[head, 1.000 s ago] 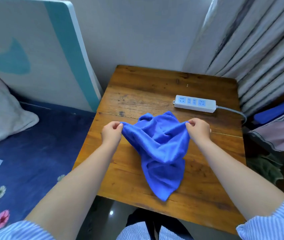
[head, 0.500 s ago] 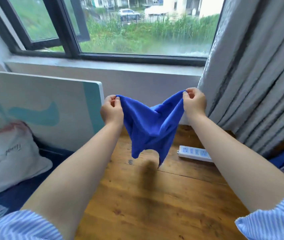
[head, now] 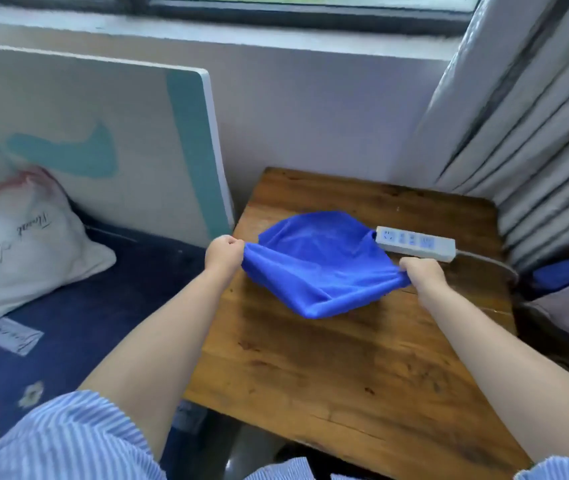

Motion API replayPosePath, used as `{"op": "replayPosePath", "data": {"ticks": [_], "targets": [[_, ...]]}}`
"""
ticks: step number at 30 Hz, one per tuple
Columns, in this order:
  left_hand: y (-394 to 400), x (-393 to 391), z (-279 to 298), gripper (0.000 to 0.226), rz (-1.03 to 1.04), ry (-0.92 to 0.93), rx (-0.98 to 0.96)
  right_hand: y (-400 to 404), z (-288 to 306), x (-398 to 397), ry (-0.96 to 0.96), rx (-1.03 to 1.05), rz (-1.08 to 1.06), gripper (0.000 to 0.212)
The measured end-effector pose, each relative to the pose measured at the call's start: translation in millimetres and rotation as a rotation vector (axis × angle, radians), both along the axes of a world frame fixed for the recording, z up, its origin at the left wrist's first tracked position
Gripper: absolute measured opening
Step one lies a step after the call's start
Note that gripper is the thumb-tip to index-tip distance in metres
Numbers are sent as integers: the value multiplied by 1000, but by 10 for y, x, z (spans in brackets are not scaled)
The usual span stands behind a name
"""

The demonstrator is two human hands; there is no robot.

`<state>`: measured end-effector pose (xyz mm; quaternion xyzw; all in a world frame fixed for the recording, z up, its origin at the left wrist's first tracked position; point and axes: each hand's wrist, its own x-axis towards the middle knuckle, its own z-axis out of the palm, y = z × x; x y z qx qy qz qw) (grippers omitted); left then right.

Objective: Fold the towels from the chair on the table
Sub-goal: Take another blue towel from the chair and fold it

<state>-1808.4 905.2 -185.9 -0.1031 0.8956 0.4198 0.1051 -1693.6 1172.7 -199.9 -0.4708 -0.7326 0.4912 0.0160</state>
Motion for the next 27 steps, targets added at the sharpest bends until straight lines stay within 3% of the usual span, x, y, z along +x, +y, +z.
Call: {"op": "replayPosePath", "data": {"ticks": [5,9,12,15,18,20,22,24,27], "targets": [[-24,278,-333,29,-224,-293,-298,-107,-531,312,-363,32,188,13],[-89,451,-520,25,-189,-345,-349,-125,-697,402,-459,129,250,31],[-160,467,-602,24,-133,-333,-320,-135,-655,375,-416,175,238,20],[-72,352,-480,25,49,-213,-29,-170,-444,146,-222,176,187,23],[165,75,-80,27,299,-80,652,-151,-13,-248,157,97,38,22],[293,-91,267,18,387,21,935,-124,365,-460,480,-30,-43,19],[318,-212,532,20,459,73,1102,-81,708,-556,704,-123,-115,18],[219,-256,614,30,558,76,1203,-25,884,-533,816,-197,-204,32],[-48,-160,404,31,754,38,1097,50,743,-309,682,-157,-354,37]]}}
